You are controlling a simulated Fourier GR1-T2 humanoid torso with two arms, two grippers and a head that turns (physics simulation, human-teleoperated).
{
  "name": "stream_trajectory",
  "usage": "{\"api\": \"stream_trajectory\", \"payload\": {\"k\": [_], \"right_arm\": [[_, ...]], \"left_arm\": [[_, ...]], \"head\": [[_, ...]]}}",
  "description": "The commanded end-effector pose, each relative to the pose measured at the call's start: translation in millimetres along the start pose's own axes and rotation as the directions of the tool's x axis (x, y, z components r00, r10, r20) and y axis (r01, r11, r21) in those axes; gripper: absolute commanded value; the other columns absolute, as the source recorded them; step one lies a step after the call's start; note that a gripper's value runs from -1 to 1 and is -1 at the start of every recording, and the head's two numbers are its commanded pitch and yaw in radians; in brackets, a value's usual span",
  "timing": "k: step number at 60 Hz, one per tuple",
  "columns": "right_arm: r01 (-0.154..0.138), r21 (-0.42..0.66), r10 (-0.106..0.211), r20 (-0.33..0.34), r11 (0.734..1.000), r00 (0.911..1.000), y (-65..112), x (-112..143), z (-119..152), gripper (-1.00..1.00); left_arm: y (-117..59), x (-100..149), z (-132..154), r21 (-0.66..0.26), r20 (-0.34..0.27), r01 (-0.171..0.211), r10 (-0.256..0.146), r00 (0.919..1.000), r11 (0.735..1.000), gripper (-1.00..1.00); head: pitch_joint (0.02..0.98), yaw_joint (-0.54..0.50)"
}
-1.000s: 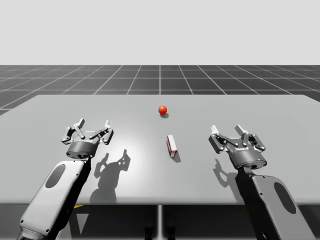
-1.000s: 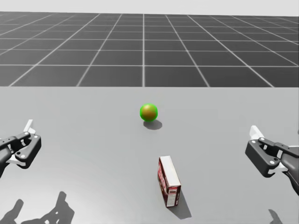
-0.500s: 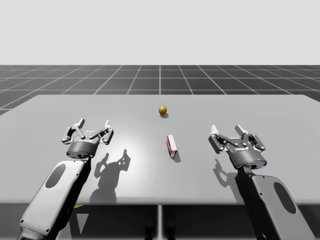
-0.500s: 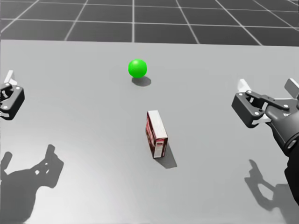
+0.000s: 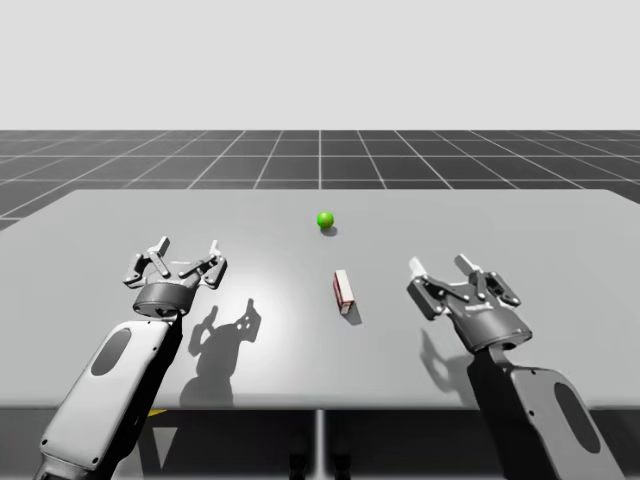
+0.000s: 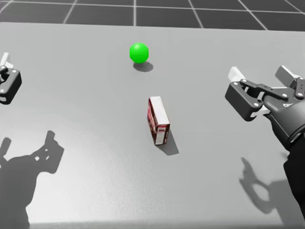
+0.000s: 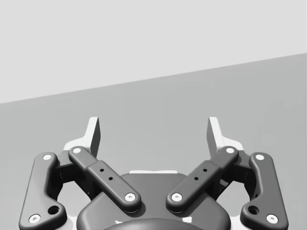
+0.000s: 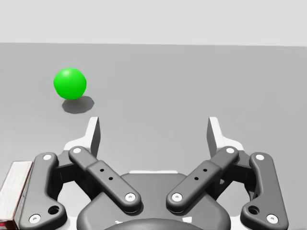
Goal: Watch the red light. When it turns green, pick up the object.
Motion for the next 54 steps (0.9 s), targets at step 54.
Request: {"api": "stream_trajectory", "payload": {"k": [54], "right_arm": [[0.050, 0.228, -0.012, -0.162, 0.972, 0.9866, 117.4, -97, 52, -1.00]], "left_arm": [[3.4, -3, -2, 0.007, -0.011, -0.008, 0.008, 0.9999, 1.000, -1.00]], "head": [[0.795, -0.07]]}}
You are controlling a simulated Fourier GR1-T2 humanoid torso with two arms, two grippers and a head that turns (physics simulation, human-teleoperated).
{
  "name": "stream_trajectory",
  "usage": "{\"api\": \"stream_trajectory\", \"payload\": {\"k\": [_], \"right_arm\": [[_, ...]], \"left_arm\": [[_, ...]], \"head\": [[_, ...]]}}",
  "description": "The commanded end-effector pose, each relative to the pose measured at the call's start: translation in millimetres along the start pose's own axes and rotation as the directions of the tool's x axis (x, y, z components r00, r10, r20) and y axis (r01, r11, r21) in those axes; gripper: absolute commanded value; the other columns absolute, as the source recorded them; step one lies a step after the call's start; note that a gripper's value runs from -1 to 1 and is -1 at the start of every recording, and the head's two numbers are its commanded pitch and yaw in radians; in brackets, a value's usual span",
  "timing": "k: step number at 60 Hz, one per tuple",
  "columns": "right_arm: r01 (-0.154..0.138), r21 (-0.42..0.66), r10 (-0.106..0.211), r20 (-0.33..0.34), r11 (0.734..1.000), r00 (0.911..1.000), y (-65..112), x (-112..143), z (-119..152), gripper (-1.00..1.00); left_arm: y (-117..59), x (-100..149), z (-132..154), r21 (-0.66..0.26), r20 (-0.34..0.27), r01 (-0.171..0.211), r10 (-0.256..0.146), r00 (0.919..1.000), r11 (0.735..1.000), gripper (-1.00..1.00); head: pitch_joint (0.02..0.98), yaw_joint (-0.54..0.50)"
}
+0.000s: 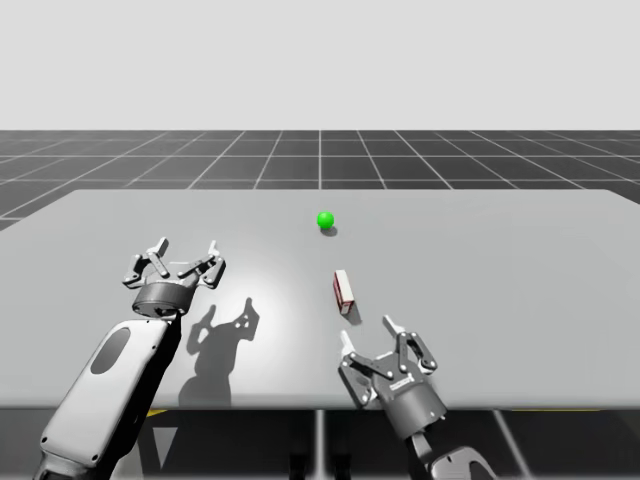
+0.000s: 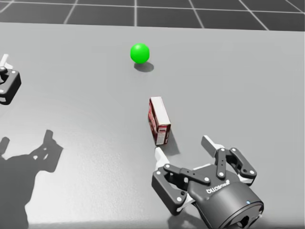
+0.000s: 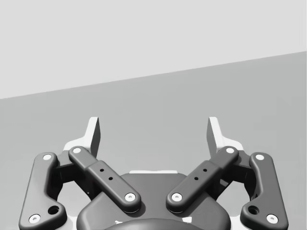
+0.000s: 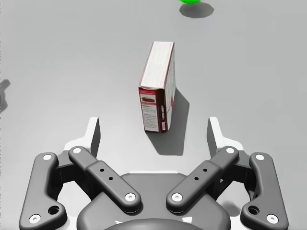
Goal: Watch the red light. When it turns green, pick up the object.
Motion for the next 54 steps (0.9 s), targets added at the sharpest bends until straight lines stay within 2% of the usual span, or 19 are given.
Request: {"api": "stream_trajectory", "payload": {"k": [1, 11, 15, 16, 19, 21, 25, 33, 40, 54], "right_arm": [[-0.006, 0.008, 0.006, -0.014, 1.000, 0.9999, 13.3, -16, -17, -1.00], [-0.008, -0.007, 0.008, -0.022, 1.000, 0.9997, 20.1, -18, -32, -1.00], [-0.029, -0.017, 0.028, -0.029, 0.999, 0.9992, 20.9, -20, -39, -1.00], [-0.042, -0.026, 0.041, -0.030, 0.999, 0.9987, 21.1, -21, -43, -1.00], [-0.046, -0.033, 0.045, -0.038, 0.998, 0.9983, 21.0, -21, -47, -1.00], [-0.064, -0.042, 0.062, -0.033, 0.997, 0.9975, 20.6, -22, -50, -1.00], [-0.074, -0.059, 0.072, -0.042, 0.995, 0.9965, 20.2, -23, -59, -1.00], [-0.117, -0.094, 0.113, -0.048, 0.989, 0.9924, 19.4, -24, -78, -1.00], [-0.138, -0.110, 0.132, -0.058, 0.984, 0.9895, 18.5, -22, -93, -1.00], [-0.130, -0.136, 0.120, -0.077, 0.982, 0.9897, 17.8, -22, -107, -1.00]], "left_arm": [[0.6, 0, -1, 0.001, 0.000, -0.002, 0.002, 1.0000, 1.000, -1.00], [0.8, 0, -1, 0.002, -0.001, -0.003, 0.003, 1.0000, 1.000, -1.00], [1.1, 0, -1, 0.002, -0.002, -0.004, 0.004, 1.0000, 1.000, -1.00], [1.4, 0, -1, 0.002, -0.002, -0.005, 0.005, 1.0000, 1.000, -1.00], [1.5, 0, -1, 0.003, -0.002, -0.006, 0.006, 1.0000, 1.000, -1.00], [1.5, 0, -1, 0.003, -0.002, -0.006, 0.006, 1.0000, 1.000, -1.00], [1.4, 0, -1, 0.002, -0.003, -0.006, 0.006, 1.0000, 1.000, -1.00], [1.2, 0, -1, 0.001, -0.004, -0.006, 0.006, 1.0000, 1.000, -1.00], [1.6, 0, 0, 0.002, -0.003, -0.008, 0.008, 1.0000, 1.000, -1.00], [1.8, 0, -1, 0.002, -0.003, -0.010, 0.010, 0.9999, 1.000, -1.00]], "head": [[0.795, -0.07], [0.796, -0.07], [0.796, -0.07], [0.795, -0.07], [0.796, -0.07], [0.797, -0.07], [0.797, -0.07], [0.798, -0.07], [0.798, -0.07], [0.799, -0.06]]}}
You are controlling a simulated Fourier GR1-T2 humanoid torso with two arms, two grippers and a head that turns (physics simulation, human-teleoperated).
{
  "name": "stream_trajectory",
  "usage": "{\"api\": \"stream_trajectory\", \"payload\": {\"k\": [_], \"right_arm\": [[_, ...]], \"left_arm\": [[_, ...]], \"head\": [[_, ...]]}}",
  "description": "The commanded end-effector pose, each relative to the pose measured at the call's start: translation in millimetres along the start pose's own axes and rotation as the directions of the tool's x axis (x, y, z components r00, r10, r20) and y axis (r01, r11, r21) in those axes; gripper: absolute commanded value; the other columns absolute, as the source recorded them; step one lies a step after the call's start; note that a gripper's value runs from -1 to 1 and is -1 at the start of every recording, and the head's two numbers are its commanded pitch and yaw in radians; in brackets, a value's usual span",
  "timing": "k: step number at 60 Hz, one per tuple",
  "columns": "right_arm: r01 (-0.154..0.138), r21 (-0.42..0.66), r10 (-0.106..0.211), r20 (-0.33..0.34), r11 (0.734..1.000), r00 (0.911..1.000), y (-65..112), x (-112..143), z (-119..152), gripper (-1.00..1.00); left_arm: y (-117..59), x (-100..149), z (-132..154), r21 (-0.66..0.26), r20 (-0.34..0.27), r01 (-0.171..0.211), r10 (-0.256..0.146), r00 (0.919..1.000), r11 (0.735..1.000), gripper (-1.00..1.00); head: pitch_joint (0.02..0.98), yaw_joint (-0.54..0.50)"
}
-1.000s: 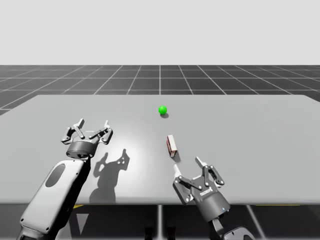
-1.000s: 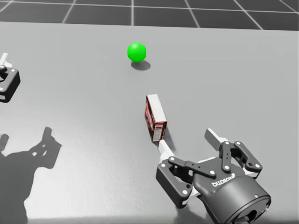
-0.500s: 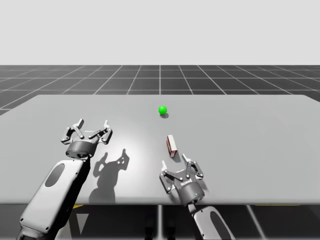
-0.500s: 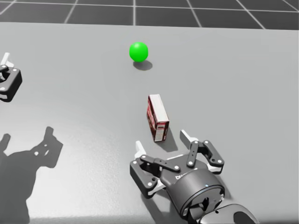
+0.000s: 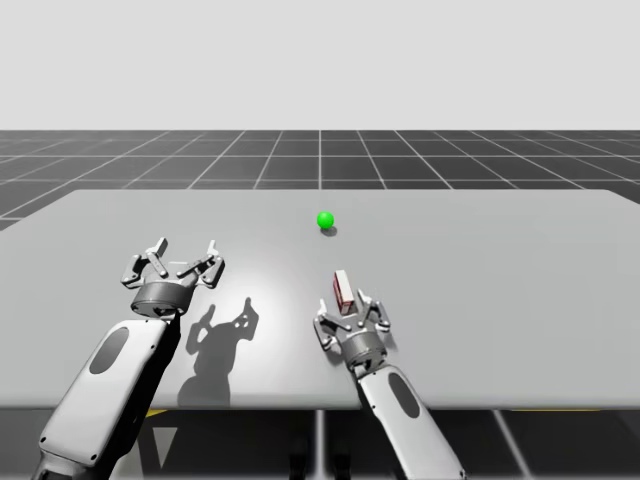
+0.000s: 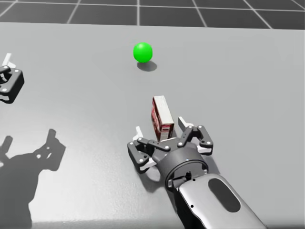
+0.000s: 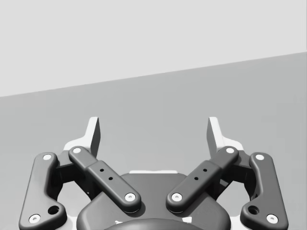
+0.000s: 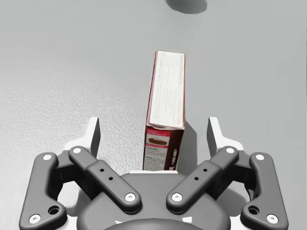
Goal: Watch the red light. When it turns green, pick up the object.
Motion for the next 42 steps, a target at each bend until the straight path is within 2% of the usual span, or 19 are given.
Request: {"api": "stream_trajectory", "payload": {"k": [1, 6, 9, 10, 11, 12, 13, 14, 28, 42], "right_arm": [[-0.004, -0.020, 0.004, -0.012, 1.000, 0.9999, -0.9, -1, -11, -1.00], [0.002, -0.018, -0.002, -0.029, 1.000, 0.9996, -1.5, -3, -12, -1.00], [-0.018, 0.000, 0.018, -0.025, 1.000, 0.9995, -2.5, -4, -10, -1.00], [-0.019, -0.002, 0.019, -0.014, 1.000, 0.9997, -2.6, -5, -10, -0.85], [-0.015, -0.009, 0.015, -0.006, 1.000, 0.9999, -2.3, -5, -10, -0.43], [-0.015, -0.009, 0.015, -0.006, 1.000, 0.9999, -2.3, -5, -10, -0.43], [-0.014, -0.009, 0.014, -0.008, 1.000, 0.9999, -2.0, -6, -9, 0.74], [-0.010, -0.011, 0.010, -0.006, 1.000, 0.9999, -2.3, -6, -9, 1.00], [0.002, -0.038, -0.003, -0.007, 0.999, 1.0000, -4.8, -9, -6, 1.00], [0.007, -0.047, -0.007, 0.003, 0.999, 1.0000, -7.6, -12, -6, 1.00]], "left_arm": [[0.2, 0, 0, 0.000, 0.000, -0.001, 0.001, 1.0000, 1.000, -1.00], [0.1, 0, 0, -0.001, 0.000, 0.000, 0.000, 1.0000, 1.000, -1.00], [-0.1, 0, 0, -0.001, 0.000, 0.000, 0.000, 1.0000, 1.000, -1.00], [-0.1, 0, 0, -0.001, 0.000, 0.000, 0.000, 1.0000, 1.000, -1.00], [-0.1, 0, 0, -0.001, 0.000, 0.000, 0.000, 1.0000, 1.000, -1.00], [-0.1, 0, 0, -0.001, 0.000, 0.000, 0.000, 1.0000, 1.000, -1.00], [-0.2, 0, 0, -0.001, 0.000, 0.001, -0.001, 1.0000, 1.000, -1.00], [-0.2, 0, 0, 0.000, 0.000, 0.001, -0.001, 1.0000, 1.000, -1.00], [-0.7, 0, 0, -0.001, 0.000, 0.002, -0.002, 1.0000, 1.000, -1.00], [-1.6, -1, 0, -0.001, 0.000, 0.005, -0.005, 1.0000, 1.000, -1.00]], "head": [[0.799, -0.06], [0.797, -0.06], [0.797, -0.06], [0.796, -0.06], [0.796, -0.06], [0.796, -0.06], [0.796, -0.06], [0.795, -0.06], [0.762, -0.07], [0.603, -0.08]]}}
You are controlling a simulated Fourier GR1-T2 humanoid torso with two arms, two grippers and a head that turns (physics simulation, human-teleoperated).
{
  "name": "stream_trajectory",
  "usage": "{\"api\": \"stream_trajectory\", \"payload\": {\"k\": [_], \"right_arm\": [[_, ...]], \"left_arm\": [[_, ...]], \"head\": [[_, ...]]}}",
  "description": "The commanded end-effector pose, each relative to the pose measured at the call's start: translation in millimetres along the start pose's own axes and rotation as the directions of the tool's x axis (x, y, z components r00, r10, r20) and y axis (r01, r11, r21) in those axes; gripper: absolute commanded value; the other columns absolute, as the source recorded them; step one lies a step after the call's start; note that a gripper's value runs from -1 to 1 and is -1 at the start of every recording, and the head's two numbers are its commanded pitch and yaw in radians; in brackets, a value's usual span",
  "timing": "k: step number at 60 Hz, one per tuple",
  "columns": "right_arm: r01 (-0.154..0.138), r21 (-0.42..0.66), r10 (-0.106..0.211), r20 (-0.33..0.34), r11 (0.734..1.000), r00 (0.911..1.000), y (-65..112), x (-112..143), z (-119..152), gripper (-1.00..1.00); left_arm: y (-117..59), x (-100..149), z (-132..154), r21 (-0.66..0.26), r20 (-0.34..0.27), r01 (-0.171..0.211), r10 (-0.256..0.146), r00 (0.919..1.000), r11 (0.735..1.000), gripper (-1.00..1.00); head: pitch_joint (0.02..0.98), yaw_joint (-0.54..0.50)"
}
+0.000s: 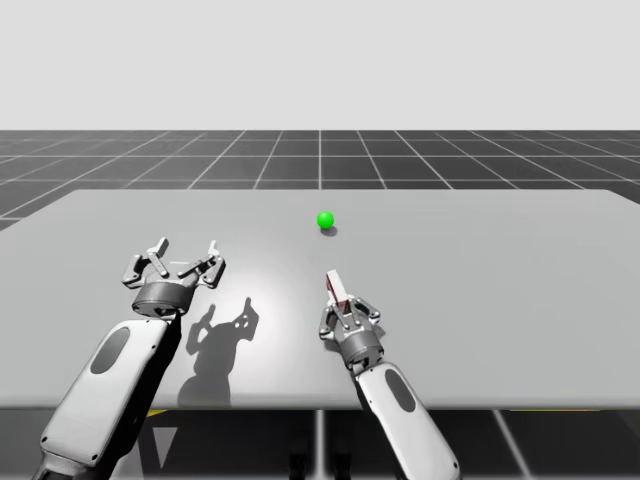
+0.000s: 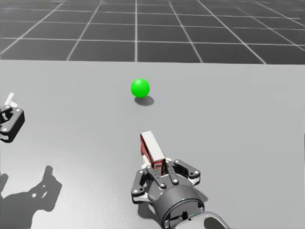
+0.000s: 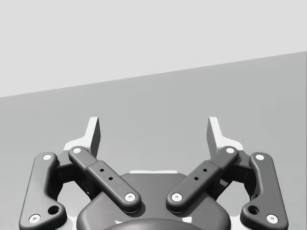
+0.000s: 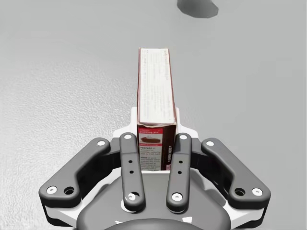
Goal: Watch the red light. When it turns green, pick up the object.
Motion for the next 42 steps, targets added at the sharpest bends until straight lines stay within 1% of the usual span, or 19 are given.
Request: {"api": "stream_trajectory", "payload": {"k": [1, 3, 10, 15, 19, 29, 36, 42], "right_arm": [[0.019, -0.083, -0.020, -0.017, 0.996, 0.9996, -8.7, -8, 1, 1.00], [0.018, -0.084, -0.019, -0.017, 0.996, 0.9997, -9.0, -8, 1, 1.00], [0.020, -0.084, -0.022, -0.016, 0.996, 0.9996, -9.2, -8, 1, 1.00], [0.023, -0.082, -0.024, -0.013, 0.996, 0.9996, -9.2, -8, 1, 1.00], [0.025, -0.089, -0.025, -0.003, 0.996, 0.9997, -9.6, -8, 1, 1.00], [0.031, -0.088, -0.029, 0.017, 0.996, 0.9994, -9.4, -1, 3, 1.00], [0.021, -0.092, -0.015, 0.067, 0.996, 0.9977, -12.3, 15, 8, 1.00], [0.011, -0.097, 0.001, 0.126, 0.995, 0.9921, -16.9, 30, 10, 1.00]], "left_arm": [[-0.2, -1, 0, 0.000, 0.000, 0.002, -0.002, 1.0000, 1.000, -1.00], [-0.2, -1, 0, 0.001, 0.000, 0.002, -0.002, 1.0000, 1.000, -1.00], [-0.4, -1, 0, 0.001, 0.000, 0.002, -0.002, 1.0000, 1.000, -1.00], [-0.6, -2, 0, 0.000, 0.000, 0.003, -0.003, 1.0000, 1.000, -1.00], [-0.4, -2, 0, 0.001, 0.000, 0.003, -0.003, 1.0000, 1.000, -1.00], [-0.7, -2, 0, 0.000, 0.000, 0.001, -0.001, 1.0000, 1.000, -1.00], [-0.7, -2, 0, 0.000, 0.000, 0.000, 0.000, 1.0000, 1.000, -1.00], [-0.8, -2, 0, 0.001, 0.000, 0.000, 0.000, 1.0000, 1.000, -1.00]], "head": [[0.595, -0.08], [0.563, -0.08], [0.497, -0.08], [0.465, -0.08], [0.442, -0.08], [0.435, -0.09], [0.436, -0.09], [0.438, -0.09]]}}
